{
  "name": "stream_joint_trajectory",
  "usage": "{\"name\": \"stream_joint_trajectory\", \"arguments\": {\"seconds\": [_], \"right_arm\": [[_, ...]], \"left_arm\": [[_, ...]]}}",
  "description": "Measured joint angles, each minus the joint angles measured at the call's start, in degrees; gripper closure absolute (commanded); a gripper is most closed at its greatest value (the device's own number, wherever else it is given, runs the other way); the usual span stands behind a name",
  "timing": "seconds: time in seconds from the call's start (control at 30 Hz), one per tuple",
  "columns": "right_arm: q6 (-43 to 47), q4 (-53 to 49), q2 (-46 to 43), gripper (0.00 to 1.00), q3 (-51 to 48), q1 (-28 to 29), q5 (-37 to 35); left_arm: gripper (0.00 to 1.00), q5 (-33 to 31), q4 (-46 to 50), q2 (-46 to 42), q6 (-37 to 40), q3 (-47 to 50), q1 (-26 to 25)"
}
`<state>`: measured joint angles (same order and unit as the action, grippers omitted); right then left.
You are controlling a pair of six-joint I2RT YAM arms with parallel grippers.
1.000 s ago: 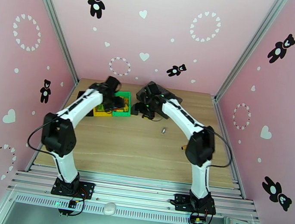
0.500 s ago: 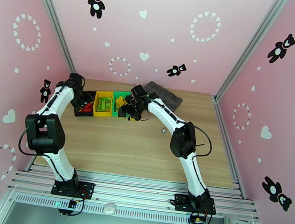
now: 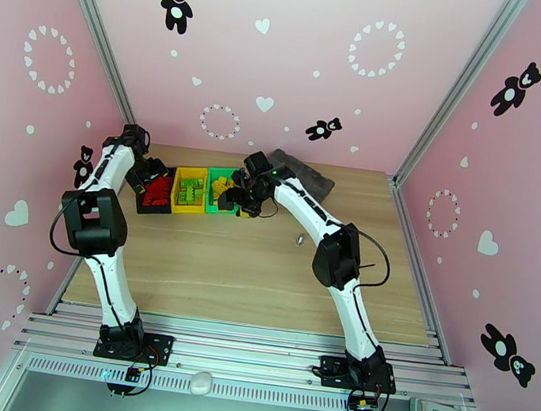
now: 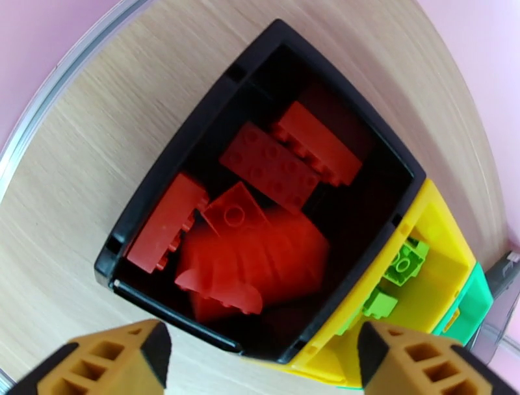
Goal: Sort the legos into containers by color
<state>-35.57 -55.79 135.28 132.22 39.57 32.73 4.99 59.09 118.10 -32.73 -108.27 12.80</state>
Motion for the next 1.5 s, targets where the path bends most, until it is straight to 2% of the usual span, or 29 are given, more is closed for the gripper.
{"name": "stream_joint_trajectory", "arguments": {"seconds": [0.03, 0.07, 0.1, 0.3, 0.5, 0.63, 0.83, 1.0, 1.13, 1.23, 1.33, 1.5], "right_arm": [[0.09, -0.26, 0.00, 0.24, 0.00, -0.07, -0.44], [0.20, -0.61, 0.00, 0.24, 0.00, -0.07, -0.90], [0.26, -0.90, 0.00, 0.24, 0.00, -0.13, -1.46], [0.68, -1.53, -0.94, 0.22, -2.32, -0.33, -4.68], [0.68, -1.31, -7.23, 0.19, -11.30, -0.98, -9.84], [0.61, -0.79, -14.71, 0.19, -19.34, -2.89, -13.81], [1.14, 0.61, -26.64, 0.19, -30.42, -7.52, -19.67], [3.39, 1.20, -35.50, 0.18, -35.71, -10.88, -26.03], [5.77, 2.45, -43.32, 0.14, -38.14, -11.50, -35.71], [7.65, 5.64, -49.22, 0.06, -40.98, -12.13, -40.37], [8.52, 8.33, -51.15, 0.12, -41.44, -14.03, -42.80], [10.34, 12.41, -47.41, 0.12, -41.31, -15.30, -48.15]], "left_arm": [[0.12, 0.00, 0.00, -0.79, 0.15, 0.81, -0.07], [0.03, -0.02, -0.07, -2.08, 0.55, 2.12, -0.28], [0.02, -0.04, -0.15, -3.28, 0.66, 3.37, -0.55], [0.02, -0.04, -2.12, -15.02, 1.60, 14.23, -4.33], [0.02, 0.22, -7.19, -24.68, 4.70, 22.25, -14.14], [0.02, -0.28, -14.62, -31.85, 5.95, 29.40, -21.29], [0.02, -9.25, -34.14, -50.58, 7.04, 46.99, -29.49], [0.02, -17.07, -41.55, -56.50, 8.66, 49.94, -29.77], [0.02, -22.53, -48.28, -60.46, 8.72, 51.80, -29.77], [0.02, -30.16, -49.20, -63.30, 3.82, 52.33, -29.77], [0.02, -37.83, -47.76, -63.78, 0.50, 51.80, -28.30], [0.02, -37.16, -50.03, -61.51, 10.86, 51.06, -26.10]]}}
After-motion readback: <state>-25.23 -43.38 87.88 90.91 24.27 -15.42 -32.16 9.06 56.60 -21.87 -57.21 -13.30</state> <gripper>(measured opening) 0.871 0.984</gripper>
